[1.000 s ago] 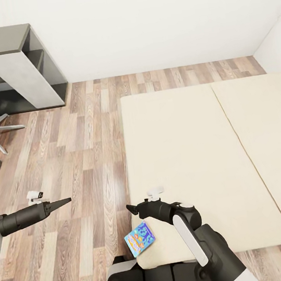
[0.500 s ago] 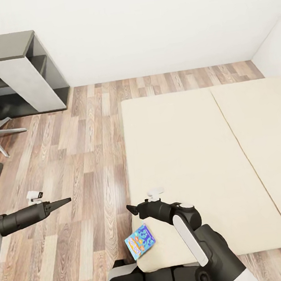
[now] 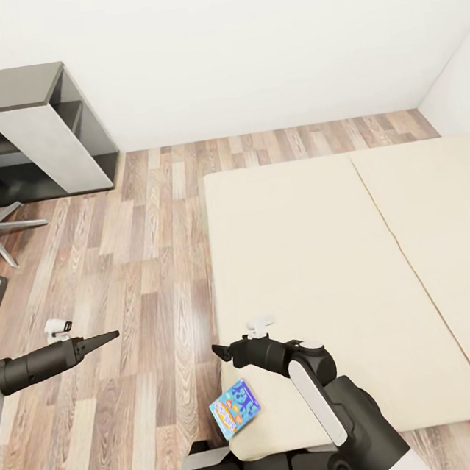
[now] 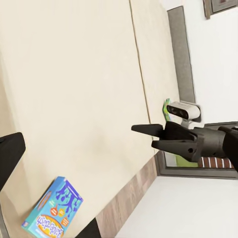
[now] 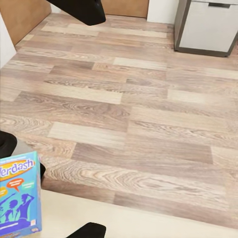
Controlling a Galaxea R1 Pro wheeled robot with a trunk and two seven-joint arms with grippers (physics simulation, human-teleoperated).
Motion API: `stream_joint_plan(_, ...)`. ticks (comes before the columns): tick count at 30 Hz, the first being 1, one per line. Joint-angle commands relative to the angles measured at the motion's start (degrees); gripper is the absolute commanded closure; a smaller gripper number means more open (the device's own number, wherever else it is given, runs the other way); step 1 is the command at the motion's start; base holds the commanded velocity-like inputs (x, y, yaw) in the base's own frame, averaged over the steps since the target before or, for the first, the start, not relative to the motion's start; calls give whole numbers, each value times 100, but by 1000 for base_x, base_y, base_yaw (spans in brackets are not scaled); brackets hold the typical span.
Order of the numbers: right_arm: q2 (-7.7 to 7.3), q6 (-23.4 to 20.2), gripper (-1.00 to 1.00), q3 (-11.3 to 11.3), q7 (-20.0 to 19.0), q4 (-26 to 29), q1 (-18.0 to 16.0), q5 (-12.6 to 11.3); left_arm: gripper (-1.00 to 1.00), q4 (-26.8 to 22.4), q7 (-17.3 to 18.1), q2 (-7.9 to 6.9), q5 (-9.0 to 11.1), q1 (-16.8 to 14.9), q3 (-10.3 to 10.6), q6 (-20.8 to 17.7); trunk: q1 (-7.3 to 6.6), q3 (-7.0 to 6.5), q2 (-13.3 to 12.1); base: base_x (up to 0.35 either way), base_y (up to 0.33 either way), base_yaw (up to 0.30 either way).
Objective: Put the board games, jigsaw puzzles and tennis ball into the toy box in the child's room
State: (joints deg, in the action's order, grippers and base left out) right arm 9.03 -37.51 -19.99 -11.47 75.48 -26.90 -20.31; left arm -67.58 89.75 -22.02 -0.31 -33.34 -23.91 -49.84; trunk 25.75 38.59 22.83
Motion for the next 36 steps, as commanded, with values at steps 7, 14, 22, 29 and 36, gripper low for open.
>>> stream_joint_plan(7, 3, -29, -100, 10, -14, -31, -3, 2, -100, 0, 25, -2, -11, -5, -5, -61, 4, -59, 9, 0, 0, 0)
stream_joint_plan(14, 3, -29, -100, 12, -14, -71, -1, 7, -100, 0, 25, -4, -13, -5, -8, -61, 4, -125, 9, 0, 0, 0)
stream_joint_plan(22, 9, -28, -100, 2, -6, -83, -1, 3, -100, 0, 25, -4, -10, -5, -8, -61, 4, -201, 9, 0, 0, 0)
stream_joint_plan(29, 10, -24, -100, 1, 40, -85, -1, 3, -100, 0, 25, -4, -12, -6, -3, -61, 4, -267, 9, 0, 0, 0)
stream_joint_plan(36, 11, -20, -100, -4, 71, -86, -3, 1, -100, 0, 25, -3, -13, -2, 0, -61, 4, -333, 9, 0, 0, 0)
